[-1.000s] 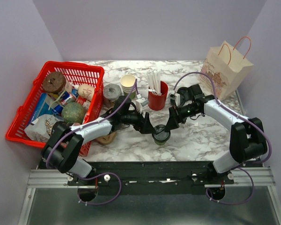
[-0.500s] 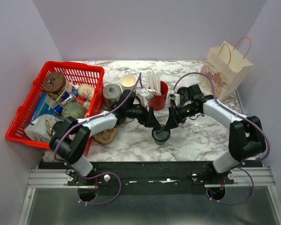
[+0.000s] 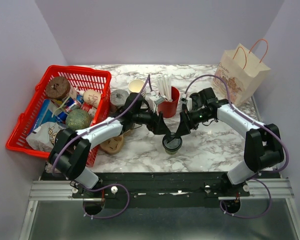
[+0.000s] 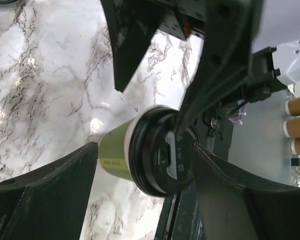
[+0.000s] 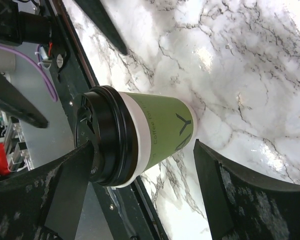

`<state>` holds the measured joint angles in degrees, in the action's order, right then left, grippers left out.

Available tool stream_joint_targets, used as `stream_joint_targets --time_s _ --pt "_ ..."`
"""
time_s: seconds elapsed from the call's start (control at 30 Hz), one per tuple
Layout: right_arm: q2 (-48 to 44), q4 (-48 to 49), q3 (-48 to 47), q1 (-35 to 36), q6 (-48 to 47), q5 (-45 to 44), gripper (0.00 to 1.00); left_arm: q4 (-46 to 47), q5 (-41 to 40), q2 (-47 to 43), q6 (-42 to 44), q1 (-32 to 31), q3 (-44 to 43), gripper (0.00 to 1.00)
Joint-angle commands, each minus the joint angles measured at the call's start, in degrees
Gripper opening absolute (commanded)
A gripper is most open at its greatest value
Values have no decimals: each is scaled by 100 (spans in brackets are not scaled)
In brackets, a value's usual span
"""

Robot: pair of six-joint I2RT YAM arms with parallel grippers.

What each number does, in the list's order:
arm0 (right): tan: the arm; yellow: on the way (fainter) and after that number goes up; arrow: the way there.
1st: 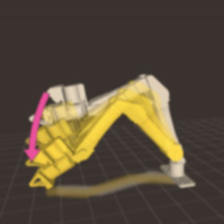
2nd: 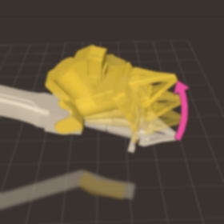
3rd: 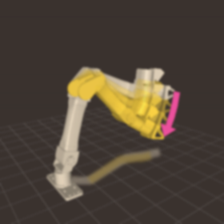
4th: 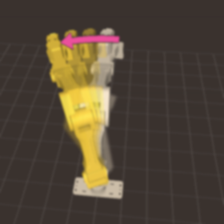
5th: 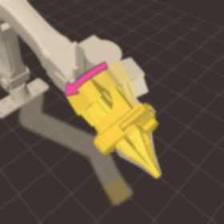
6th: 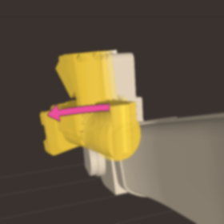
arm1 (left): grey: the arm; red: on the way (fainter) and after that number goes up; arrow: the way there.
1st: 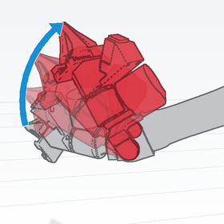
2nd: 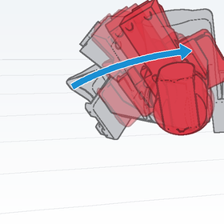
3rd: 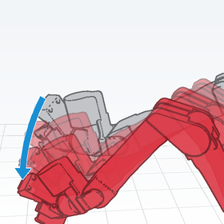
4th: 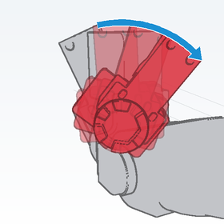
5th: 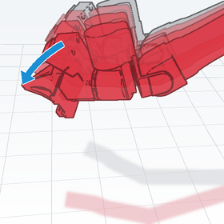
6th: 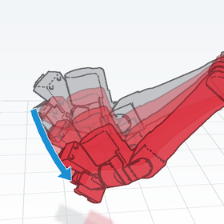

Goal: Pack the takeout coffee

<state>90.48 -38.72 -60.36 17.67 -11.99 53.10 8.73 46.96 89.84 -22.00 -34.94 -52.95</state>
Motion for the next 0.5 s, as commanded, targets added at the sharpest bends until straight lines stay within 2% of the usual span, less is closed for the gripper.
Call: stream_joint_targets --time_s 0.0,0.3,0.47 --pt "110 -206 -213 17 -111 -125 89 -784 173 -634 1082 40 390 82" --pt "84 -241 -257 17 -120 -81 90 -1672 296 -846 2593 -30 566 82" --pt "40 -268 -222 17 -128 -72 90 -1779 95 -820 2877 -100 593 81"
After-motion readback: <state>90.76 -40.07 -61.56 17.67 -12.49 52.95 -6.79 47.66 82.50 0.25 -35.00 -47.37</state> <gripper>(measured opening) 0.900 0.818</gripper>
